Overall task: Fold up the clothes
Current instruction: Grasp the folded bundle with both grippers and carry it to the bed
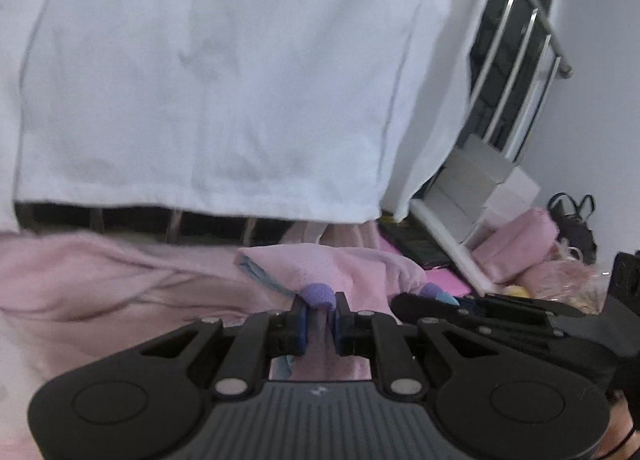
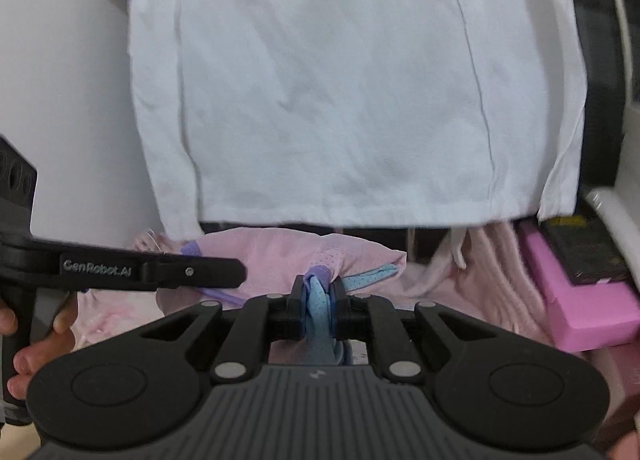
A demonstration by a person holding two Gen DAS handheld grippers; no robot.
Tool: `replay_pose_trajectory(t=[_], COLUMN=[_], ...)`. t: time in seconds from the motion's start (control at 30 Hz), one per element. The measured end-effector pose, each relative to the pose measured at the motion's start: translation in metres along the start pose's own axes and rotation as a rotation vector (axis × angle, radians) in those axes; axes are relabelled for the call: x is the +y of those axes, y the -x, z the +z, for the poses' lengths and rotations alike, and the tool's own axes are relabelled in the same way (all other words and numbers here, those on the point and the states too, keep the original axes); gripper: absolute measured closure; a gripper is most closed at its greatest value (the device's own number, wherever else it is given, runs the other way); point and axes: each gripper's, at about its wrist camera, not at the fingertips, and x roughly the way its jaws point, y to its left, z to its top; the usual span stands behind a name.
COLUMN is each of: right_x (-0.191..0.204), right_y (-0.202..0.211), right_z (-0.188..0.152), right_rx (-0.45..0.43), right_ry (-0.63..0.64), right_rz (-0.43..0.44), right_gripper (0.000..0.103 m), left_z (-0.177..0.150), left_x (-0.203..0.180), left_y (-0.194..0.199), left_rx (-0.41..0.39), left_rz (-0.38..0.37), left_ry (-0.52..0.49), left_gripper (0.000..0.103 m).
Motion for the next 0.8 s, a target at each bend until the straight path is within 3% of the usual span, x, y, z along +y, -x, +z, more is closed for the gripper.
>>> replay_pose_trajectory(t=[0.1, 0.27, 0.33, 0.4, 0.47, 0.6, 0.67, 0.8], right_x=[-0.029, -0.064, -0.07, -0.07, -0.068, -0.061, -0.056, -0.046], right_y=[-0.03, -0.077, -0.087, -0.084, -0.072, -0.041, -0.043, -0.073], right_z=[-0.011, -0.051, -0.068, -0.077, -0.076, -0.057, -0.046, -0.042], right_rx=[0.038, 0.102, 0.117, 0.086, 0.072, -0.061, -0.102, -0.06], right_ry=[-0.024, -0.072, -0.079, -0.074, -0.066, -0.028, -0.026, -0.028], right_rz=[0.021, -0.013, -0.02, -0.029, -0.043, -0.135, -0.173, -0.217], right_gripper=[0.093, 0.093, 0.091, 0.083, 0.062, 0.065, 0.075, 0.088], left_z=[-0.016, -0.057, -0.071, -0.075, -0.073, -0.05, -0.046, -0.065], left_x=[0.009, 0.033, 0.042, 0.056, 0.069, 0.061, 0.042, 0.021], left_y=[-0.031, -0.084, -0.093, -0.092, -0.083, -0.053, -0.049, -0.082], left_rx=[-0.011, 0.036, 0.021, 0.021, 0.026, -0.083, -0.14, -0.077], left_rz=[0.001, -0.002, 0.002, -0.019, -0.026, 0.009, 0.034, 0.093], left_ry=[-0.042, -0.002, 0.021, 0.079, 0.13, 0.127, 0.07, -0.005], left_gripper=[0.092, 0.091, 0.08, 0.06, 0.052, 0.058, 0.069, 0.085])
